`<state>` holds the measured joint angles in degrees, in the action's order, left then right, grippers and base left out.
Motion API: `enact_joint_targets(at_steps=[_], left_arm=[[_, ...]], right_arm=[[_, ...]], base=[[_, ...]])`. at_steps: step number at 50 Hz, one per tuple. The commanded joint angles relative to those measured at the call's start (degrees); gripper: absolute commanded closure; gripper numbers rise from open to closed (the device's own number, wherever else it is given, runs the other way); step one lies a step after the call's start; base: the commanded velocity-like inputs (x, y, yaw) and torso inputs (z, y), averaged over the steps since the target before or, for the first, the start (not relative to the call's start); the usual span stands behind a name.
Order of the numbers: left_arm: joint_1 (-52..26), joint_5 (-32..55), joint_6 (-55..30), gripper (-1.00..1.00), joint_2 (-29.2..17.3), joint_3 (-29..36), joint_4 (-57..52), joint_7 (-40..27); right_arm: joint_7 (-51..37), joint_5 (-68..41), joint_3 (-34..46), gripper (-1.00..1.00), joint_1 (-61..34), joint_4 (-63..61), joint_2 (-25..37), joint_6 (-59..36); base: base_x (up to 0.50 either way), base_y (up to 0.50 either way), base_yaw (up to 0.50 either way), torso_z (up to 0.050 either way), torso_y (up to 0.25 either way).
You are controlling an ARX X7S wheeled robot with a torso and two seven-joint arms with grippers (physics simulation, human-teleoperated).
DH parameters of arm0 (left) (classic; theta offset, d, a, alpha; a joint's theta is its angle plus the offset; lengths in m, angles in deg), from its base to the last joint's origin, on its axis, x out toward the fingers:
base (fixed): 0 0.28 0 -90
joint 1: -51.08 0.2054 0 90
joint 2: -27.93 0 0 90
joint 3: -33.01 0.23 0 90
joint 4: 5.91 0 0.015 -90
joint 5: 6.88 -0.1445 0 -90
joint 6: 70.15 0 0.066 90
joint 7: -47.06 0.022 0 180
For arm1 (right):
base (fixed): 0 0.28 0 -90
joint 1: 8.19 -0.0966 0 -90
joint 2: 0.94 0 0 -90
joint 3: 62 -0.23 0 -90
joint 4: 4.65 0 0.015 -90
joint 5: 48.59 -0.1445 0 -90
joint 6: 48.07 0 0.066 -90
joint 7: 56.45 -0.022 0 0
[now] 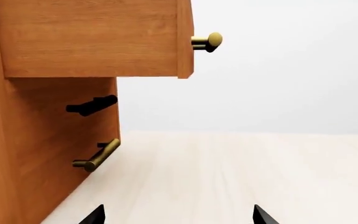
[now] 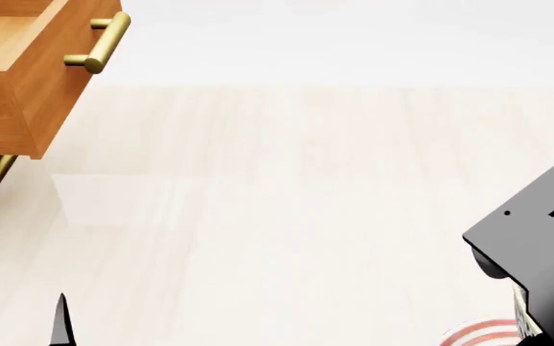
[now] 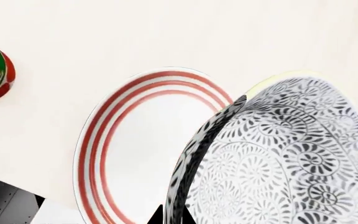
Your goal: Put the bowl on the plate.
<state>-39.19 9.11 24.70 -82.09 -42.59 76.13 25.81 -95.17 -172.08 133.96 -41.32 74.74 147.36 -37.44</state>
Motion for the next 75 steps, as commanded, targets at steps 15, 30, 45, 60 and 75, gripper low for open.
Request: enact_joint_targets(at_steps=[15, 30, 45, 60, 75], left_arm=[[-0.6, -1.5, 7.9, -1.00, 1.7, 0.9, 8.9, 1.8], [-0.9, -1.1, 7.9, -1.00, 1.5, 1.0, 9.1, 1.8], [-1.1, -0.9, 8.2, -1.00, 1.5, 1.0, 9.6, 1.7], [-1.1, -0.7, 8.6, -1.00, 1.5, 1.2, 10.1, 1.7], [-2.3, -0.5, 8.6, -1.00, 1.7, 1.5, 11.5, 1.8]], right_arm=[[1.2, 3.0, -0.5, 1.00, 2.8, -1.1, 1.0, 1.7], [-0.3, 2.0, 0.4, 1.00, 4.1, -2.3, 2.5, 2.7], [2.4, 4.5, 0.2, 1.00, 7.1, -1.5, 1.2, 3.7], [2.1, 3.6, 0.9, 1.00, 7.1, -0.9, 1.2, 3.0], [2.6, 4.4, 0.4, 1.00, 6.6, -0.3, 0.7, 2.8]], base=[[0.00, 0.00, 0.00, 0.000, 0.001], [0.00, 0.00, 0.00, 0.000, 0.000], [0.00, 0.00, 0.00, 0.000, 0.001], [0.00, 0.00, 0.00, 0.000, 0.000], [0.00, 0.00, 0.00, 0.000, 0.001]])
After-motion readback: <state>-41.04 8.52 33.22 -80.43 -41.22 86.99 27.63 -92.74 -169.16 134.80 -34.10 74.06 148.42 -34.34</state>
